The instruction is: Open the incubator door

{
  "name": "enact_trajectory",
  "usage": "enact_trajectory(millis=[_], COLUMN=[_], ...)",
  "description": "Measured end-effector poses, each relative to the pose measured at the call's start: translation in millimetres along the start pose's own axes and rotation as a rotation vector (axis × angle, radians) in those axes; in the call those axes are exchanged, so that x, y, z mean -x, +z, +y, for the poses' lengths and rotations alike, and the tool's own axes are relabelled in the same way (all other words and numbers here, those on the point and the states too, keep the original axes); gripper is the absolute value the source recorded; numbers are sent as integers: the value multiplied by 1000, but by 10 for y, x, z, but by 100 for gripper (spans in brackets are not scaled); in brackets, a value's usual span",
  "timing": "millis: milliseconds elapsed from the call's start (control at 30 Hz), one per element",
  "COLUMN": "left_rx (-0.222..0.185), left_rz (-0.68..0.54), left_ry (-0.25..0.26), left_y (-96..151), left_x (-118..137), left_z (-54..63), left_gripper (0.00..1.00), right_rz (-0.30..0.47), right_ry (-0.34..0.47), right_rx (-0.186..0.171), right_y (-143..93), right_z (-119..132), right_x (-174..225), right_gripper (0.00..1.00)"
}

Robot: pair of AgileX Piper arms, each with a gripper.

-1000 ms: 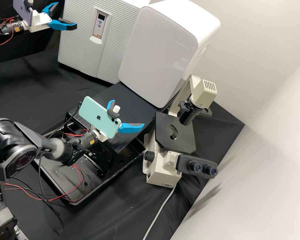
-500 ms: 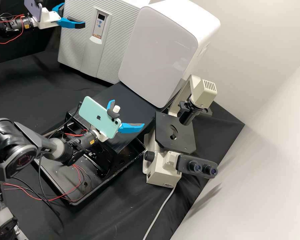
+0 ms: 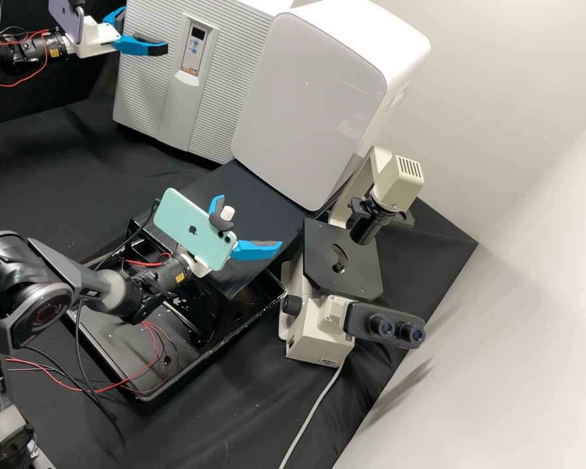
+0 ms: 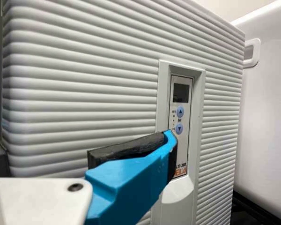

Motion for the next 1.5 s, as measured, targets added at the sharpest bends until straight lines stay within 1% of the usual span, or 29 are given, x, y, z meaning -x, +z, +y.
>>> enact_trajectory(millis=[133,333,567,633,667,733,767,867,1300,1433,1500], left_rx=[5,38,86,98,92,66,62,33,28,27,23], left_rz=[-2,7,11,24,26,33,34,35,39,43,44], left_ry=[0,9,6,-8,-18,-44,-49,-68,-75,-74,-71], left_y=[14,31,32,38,51,79,90,134,145,140,133], left_x=[-6,-15,67,118,140,208,225,286,312,315,321], left_z=[-6,-31,-168,-223,-249,-304,-313,-336,-332,-315,-288], left_gripper=[100,100,100,100,100,100,100,100,100,100,100], right_rz=[0,0,0,0,0,0,0,0,0,0,0], right_ry=[0,0,0,0,0,0,0,0,0,0,0], right_rx=[0,0,0,0,0,0,0,0,0,0,0], right_y=[0,0,0,0,0,0,0,0,0,0,0], right_z=[0,0,0,0,0,0,0,0,0,0,0], right_x=[0,0,0,0,0,0,0,0,0,0,0], right_gripper=[100,100,100,100,100,100,100,100,100,100,100])
